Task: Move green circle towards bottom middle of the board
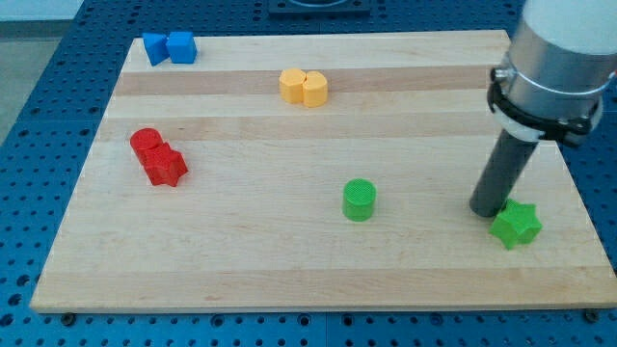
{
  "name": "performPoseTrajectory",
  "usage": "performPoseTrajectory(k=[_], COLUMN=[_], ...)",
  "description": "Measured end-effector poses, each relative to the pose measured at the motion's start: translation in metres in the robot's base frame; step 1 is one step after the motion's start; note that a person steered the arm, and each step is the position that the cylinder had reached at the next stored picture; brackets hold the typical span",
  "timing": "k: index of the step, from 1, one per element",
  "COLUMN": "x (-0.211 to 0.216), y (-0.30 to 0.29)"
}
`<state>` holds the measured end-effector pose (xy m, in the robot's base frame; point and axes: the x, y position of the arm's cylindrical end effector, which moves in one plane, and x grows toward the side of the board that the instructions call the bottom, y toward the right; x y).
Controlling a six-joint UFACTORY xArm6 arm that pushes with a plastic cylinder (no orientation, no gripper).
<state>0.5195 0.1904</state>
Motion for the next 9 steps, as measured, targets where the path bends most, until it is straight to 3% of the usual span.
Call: performPoseTrajectory(k=[2,4,5,6,7,9], x=[0.005,-0.053,-0.046,-0.001,0.006,0.003], y=[-0.008,-0.104,-0.15,-0.152,-0.13,-0.174])
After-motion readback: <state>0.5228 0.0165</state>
